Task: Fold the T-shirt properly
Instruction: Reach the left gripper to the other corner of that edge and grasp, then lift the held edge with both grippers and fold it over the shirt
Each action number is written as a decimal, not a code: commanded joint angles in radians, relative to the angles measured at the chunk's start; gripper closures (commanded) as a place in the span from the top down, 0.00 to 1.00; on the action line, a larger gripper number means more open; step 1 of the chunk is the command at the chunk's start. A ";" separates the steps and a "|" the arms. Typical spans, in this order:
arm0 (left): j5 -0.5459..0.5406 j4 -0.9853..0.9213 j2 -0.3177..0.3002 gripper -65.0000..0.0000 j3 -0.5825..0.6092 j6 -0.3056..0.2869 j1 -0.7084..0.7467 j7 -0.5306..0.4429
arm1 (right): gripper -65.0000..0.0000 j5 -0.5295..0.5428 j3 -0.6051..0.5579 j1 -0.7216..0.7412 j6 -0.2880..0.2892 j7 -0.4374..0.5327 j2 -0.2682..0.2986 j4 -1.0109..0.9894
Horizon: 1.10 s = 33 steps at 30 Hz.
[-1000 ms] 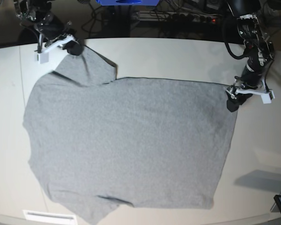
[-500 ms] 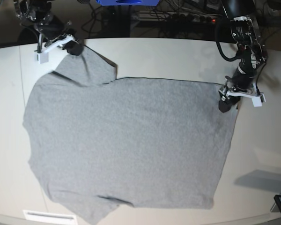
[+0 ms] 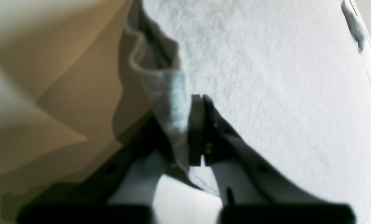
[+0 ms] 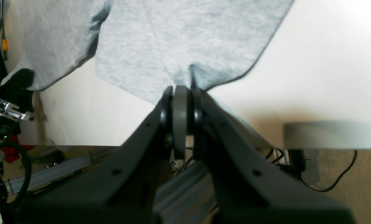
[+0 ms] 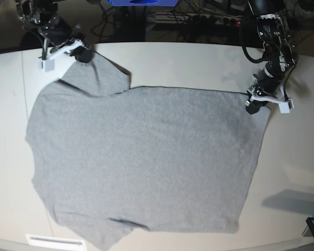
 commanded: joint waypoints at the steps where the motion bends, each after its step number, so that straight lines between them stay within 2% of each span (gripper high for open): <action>1: 0.027 0.002 -0.004 0.04 0.001 0.021 0.018 0.052 | 0.01 0.012 0.003 -0.005 0.011 0.009 0.009 0.013; 5: 0.027 0.028 -0.004 0.01 0.001 0.021 0.023 0.052 | 0.01 0.012 0.003 -0.004 0.011 0.009 0.009 0.013; 16: 0.021 0.043 -0.035 0.00 0.000 0.021 0.032 0.053 | 0.01 0.012 0.009 0.003 0.011 0.009 0.014 0.018; 20: 0.021 0.113 -0.032 0.00 -0.037 0.021 0.047 0.053 | 0.01 0.012 0.010 0.024 0.011 0.009 0.049 0.030; 24: 0.021 0.183 -0.035 0.00 -0.051 0.022 0.052 0.056 | 0.01 0.012 0.010 0.041 0.011 0.009 0.050 0.068; 28: 0.021 0.205 -0.030 0.00 -0.086 0.026 0.038 0.116 | 0.01 0.012 0.007 0.072 0.007 0.009 0.095 0.079; 33: 0.019 0.205 -0.029 0.00 -0.128 0.026 0.006 0.159 | 0.01 0.013 0.012 0.104 0.007 0.009 0.116 0.081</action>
